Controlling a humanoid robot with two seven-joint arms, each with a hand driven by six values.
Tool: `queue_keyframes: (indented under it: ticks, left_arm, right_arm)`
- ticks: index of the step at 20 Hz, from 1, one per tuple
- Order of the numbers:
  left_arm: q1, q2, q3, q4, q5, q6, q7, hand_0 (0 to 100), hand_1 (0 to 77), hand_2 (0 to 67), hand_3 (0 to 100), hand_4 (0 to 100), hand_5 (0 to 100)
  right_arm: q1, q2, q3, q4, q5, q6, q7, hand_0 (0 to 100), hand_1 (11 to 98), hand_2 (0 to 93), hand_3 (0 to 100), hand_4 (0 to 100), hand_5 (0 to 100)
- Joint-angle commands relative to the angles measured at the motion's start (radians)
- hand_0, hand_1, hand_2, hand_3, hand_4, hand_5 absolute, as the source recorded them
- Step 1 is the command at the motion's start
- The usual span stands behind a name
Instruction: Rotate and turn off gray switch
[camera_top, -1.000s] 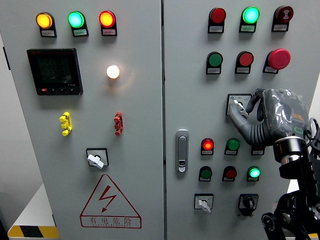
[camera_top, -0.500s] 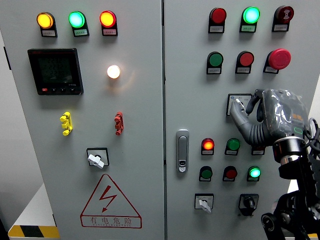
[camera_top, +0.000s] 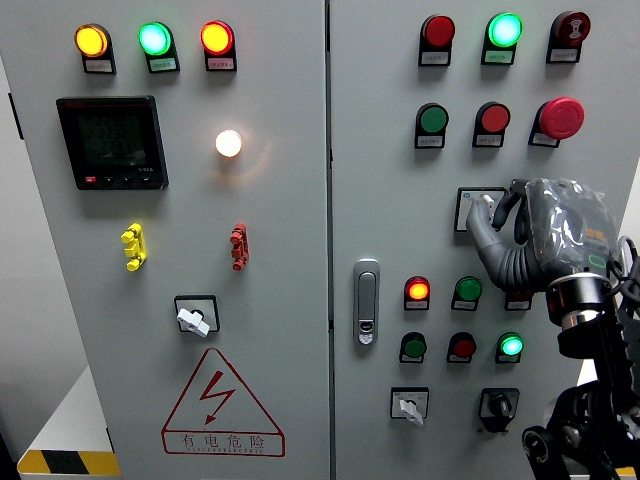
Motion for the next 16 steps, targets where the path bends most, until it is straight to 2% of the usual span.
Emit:
queue_keyframes:
  ticks: [1, 10, 14, 16]
  left_arm:
    - [0.0, 0.0, 0.0, 0.0, 0.0, 0.0, 0.0, 0, 0.0, 13.2, 18, 10, 12]
    - [0.0, 0.0, 0.0, 0.0, 0.0, 0.0, 0.0, 0, 0.0, 13.2, 18, 9, 12]
    - [0.0, 0.0, 0.0, 0.0, 0.001, 0.0, 0.0, 0, 0.0, 13.2, 18, 10, 12]
    - [0.0, 0.0, 0.0, 0.0, 0.0, 0.0, 0.0, 0, 0.0, 13.2, 18, 10, 12]
  right_arm:
    - [0.0, 0.0012, 0.0, 0.0, 0.0, -0.005, 0.0, 70, 34.0, 74.8, 98, 98, 100]
    - [-0.012, 0.0028, 0.0, 0.031, 0.0, -0.032, 0.0, 74, 32.3, 71.0, 98, 96, 100]
    - [-0.034, 0.0043, 0.002, 0.083, 0.0, -0.032, 0.0, 76, 31.9, 68.4, 100, 84, 100]
    - [-0.052, 0.0043, 0.002, 0.117, 0.0, -0.032, 0.002, 76, 31.9, 66.9, 97, 83, 100]
